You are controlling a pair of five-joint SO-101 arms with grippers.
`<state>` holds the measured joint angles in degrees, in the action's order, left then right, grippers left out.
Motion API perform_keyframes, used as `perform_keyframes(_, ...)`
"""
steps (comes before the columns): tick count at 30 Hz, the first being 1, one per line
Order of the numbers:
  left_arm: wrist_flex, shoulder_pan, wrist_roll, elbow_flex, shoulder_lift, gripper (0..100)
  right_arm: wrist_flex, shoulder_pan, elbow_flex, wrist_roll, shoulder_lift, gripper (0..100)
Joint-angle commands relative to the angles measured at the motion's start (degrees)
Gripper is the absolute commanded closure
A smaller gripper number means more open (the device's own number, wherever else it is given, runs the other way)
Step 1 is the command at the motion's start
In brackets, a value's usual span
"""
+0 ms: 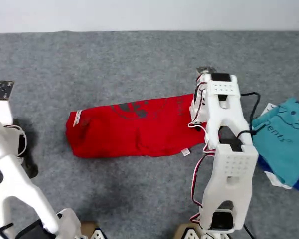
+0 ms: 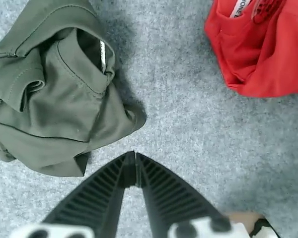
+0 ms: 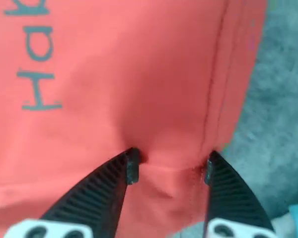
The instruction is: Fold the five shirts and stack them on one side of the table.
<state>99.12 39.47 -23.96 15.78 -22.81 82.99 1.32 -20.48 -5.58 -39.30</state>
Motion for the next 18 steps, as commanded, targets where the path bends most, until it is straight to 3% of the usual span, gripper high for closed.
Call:
perform_keyframes(1,0.79,-0.09,0.00,0.04,-1.85,99,-2.86,0.75,-1.76,0.70,-2.07,77.2)
perform_keyframes(6,0.79,-0.09,0.00,0.04,-1.85,99,0.48,0.84,-4.22,2.29,-3.74,80.9)
perform_keyframes(10,0.79,-0.09,0.00,0.04,-1.85,99,2.68,0.48,-6.86,2.29,-3.47,99.8)
perform_keyframes(18,0.79,-0.09,-0.09,0.04,-2.02,99,3.56,-1.10,-8.70,-3.96,-1.54,98.8)
